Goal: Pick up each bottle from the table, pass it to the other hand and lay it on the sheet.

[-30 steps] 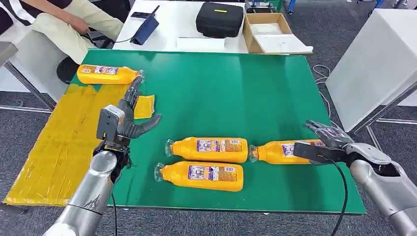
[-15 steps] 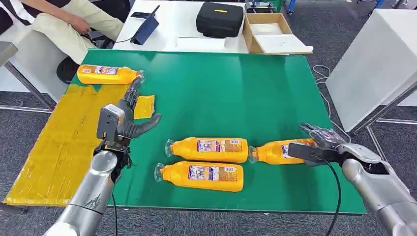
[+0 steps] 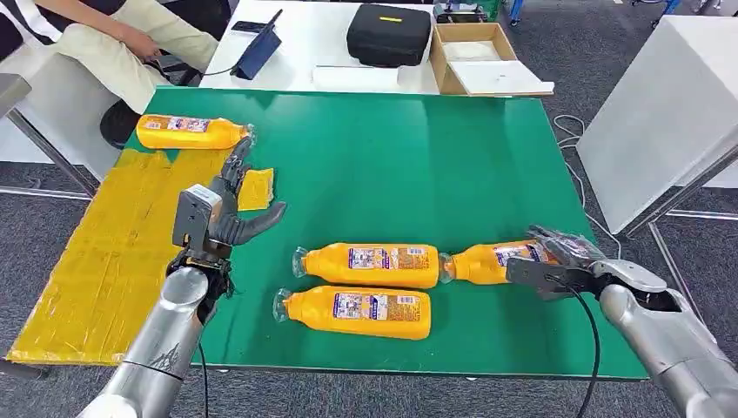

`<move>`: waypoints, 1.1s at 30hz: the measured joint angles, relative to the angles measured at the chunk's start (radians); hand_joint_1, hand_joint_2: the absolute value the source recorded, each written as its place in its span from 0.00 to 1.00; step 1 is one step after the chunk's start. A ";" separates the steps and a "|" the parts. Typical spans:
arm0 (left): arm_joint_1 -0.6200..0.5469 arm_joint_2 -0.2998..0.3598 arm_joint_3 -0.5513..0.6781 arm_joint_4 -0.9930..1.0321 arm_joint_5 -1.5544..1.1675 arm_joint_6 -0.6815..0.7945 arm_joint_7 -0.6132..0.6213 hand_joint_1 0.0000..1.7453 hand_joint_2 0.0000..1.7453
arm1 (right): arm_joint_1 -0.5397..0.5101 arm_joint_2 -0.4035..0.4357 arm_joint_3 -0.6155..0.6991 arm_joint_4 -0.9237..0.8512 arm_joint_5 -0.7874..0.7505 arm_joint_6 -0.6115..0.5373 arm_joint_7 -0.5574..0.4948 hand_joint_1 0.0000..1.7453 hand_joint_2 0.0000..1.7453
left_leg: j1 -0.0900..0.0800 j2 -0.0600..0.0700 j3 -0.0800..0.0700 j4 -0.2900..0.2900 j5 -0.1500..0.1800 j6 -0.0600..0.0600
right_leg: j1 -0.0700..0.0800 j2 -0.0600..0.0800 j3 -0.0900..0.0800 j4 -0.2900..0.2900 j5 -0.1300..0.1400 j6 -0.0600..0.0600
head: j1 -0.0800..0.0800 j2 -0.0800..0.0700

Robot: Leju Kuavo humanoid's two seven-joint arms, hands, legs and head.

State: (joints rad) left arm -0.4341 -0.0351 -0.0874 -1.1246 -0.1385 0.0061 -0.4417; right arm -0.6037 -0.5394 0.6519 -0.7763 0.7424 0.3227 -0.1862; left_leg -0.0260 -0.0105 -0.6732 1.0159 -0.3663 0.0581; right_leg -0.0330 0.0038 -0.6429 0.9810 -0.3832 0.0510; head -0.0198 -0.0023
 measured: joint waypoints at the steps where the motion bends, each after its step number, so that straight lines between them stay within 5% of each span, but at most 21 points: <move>1: 0.000 0.000 0.000 0.000 0.000 0.000 0.000 0.00 1.00 | 0.000 0.000 0.000 0.002 0.000 0.000 0.000 0.00 1.00 | 0.000 0.000 0.000 0.000 0.000 0.000 | 0.000 0.000 0.000 0.000 0.000 0.000 | 0.000 0.000; 33: 0.017 -0.005 0.010 0.014 -0.001 0.002 0.006 0.00 1.00 | 0.022 0.023 0.000 0.069 0.017 -0.022 -0.013 0.00 1.00 | 0.000 0.000 0.000 0.000 0.000 0.000 | 0.000 0.000 0.000 0.000 0.000 0.000 | 0.000 0.000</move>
State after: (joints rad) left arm -0.4169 -0.0401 -0.0774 -1.1101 -0.1396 0.0084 -0.4360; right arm -0.5814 -0.5161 0.6523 -0.7076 0.7595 0.3006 -0.1995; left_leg -0.0259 -0.0103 -0.6729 1.0159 -0.3663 0.0582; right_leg -0.0329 0.0039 -0.6427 0.9809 -0.3832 0.0510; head -0.0198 -0.0023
